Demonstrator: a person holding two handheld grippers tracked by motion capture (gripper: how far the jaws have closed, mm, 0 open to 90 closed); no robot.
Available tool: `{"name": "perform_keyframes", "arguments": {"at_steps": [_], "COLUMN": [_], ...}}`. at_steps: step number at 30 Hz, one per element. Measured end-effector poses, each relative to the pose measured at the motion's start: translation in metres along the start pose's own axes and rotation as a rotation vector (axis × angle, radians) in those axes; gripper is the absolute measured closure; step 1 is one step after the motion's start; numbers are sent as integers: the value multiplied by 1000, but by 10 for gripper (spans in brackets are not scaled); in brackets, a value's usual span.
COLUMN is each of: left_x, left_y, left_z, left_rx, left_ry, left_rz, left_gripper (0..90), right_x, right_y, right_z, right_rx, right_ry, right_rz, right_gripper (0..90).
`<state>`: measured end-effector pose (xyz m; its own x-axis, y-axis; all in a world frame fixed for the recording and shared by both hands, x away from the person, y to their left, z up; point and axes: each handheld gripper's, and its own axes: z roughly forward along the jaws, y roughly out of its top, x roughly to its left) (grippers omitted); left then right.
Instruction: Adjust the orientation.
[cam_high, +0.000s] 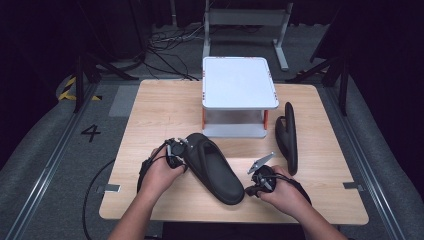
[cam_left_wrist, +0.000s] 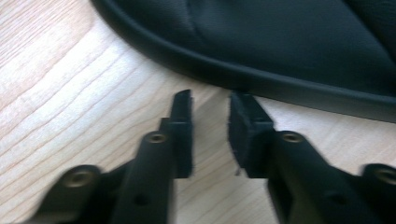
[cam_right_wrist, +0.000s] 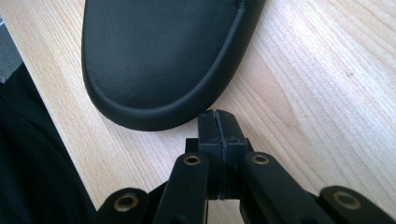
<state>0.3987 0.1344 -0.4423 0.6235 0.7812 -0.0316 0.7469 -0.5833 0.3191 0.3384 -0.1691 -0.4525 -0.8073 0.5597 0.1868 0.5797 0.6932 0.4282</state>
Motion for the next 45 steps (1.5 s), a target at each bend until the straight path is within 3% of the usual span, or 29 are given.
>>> {"name": "perform_keyframes", "arguments": {"at_steps": [5, 8, 10, 16, 20, 23, 25, 26, 32, 33, 37, 38, 40, 45], "left_x": [10, 11, 12, 16, 9, 0, -7, -10, -5, -2, 5, 8, 12, 20], "left_y": [-5, -7, -10, -17, -12, -7, -2, 1, 2, 2, 0, -1, -3, -7], "left_z": [-5, -7, -10, -9, -6, -3, -2, -2, -6, -10, -26, -31, -36, -39], "left_rx": [-58, -71, -73, -64, -119, -130, -130, -119, -120, -126, -152, -159, -164, -171], "left_ry": [-5, -19, -32, -24, -60, -74, -81, -61, -66, -49, 22, 34, 39, 50], "left_rz": [-48, -54, -64, -73, -45, -18, -9, 1, -24, -21, -15, -18, -20, -38], "left_gripper": [601, 583, 581, 612, 731, 757, 732, 709, 620, 590, 456, 413, 396, 330], "right_x": [-7, -3, 6, 45, 60, 62, 60, 56, 40, 35, 10, 0, -4, -27], "right_y": [7, 11, 12, 17, 20, 19, 17, 15, 9, 8, 2, -1, -3, -11], "right_z": [7, 9, 12, 21, 23, 23, 21, 18, 1, -4, -30, -41, -44, -73], "right_rx": [-81, -75, -64, -23, -14, -2, -3, 2, -20, -37, -114, -144, -157, -229], "right_ry": [-71, -85, -9, 103, 129, 131, 137, 116, 74, 63, -42, -74, -89, -176], "right_rz": [-19, -58, -73, -187, -228, -232, -222, -207, -157, -141, -77, -42, -31, 49], "right_gripper": [889, 900, 900, 900, 900, 900, 900, 900, 891, 887, 888, 885, 882, 851]}}
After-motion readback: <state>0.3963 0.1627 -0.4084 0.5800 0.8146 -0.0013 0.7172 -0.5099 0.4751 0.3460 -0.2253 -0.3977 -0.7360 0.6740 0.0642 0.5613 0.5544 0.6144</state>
